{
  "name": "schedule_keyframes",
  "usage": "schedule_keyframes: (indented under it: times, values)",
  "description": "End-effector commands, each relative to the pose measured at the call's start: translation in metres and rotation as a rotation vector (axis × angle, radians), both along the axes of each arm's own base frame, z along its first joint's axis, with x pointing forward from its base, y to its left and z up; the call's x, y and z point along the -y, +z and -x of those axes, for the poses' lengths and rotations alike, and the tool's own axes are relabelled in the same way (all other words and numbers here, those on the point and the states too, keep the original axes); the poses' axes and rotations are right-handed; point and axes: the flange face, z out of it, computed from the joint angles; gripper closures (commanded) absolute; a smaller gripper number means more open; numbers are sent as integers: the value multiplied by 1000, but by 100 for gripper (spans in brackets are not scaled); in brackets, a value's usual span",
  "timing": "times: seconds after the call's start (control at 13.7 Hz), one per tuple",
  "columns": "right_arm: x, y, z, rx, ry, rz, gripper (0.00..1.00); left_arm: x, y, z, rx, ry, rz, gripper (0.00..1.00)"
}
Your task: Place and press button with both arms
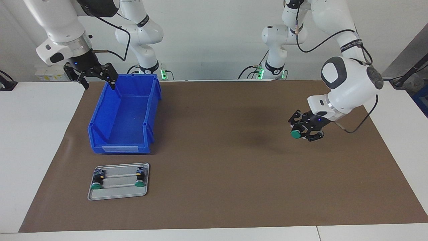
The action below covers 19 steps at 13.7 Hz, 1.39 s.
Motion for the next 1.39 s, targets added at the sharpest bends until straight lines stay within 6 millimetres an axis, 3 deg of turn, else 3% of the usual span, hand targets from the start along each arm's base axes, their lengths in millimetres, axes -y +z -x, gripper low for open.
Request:
schedule_keyframes:
  times: [0.0, 0.29, 0.66, 0.95, 1.32]
  values:
    - [0, 2, 7, 6, 5, -14, 0, -13, 11, 1, 33, -4, 94, 100]
    - [0, 2, 7, 6, 3, -14, 0, -41, 6, 6, 85, 1, 188, 100]
    - [0, 2, 7, 6, 5, -14, 0, -45, -21, 30, 191, 41, 315, 100]
    - [1, 2, 7, 6, 2, -14, 0, -38, -46, 55, 290, 100, 384, 100]
    - [0, 2, 7, 6, 5, -14, 0, -11, -69, 80, 339, 95, 426, 100]
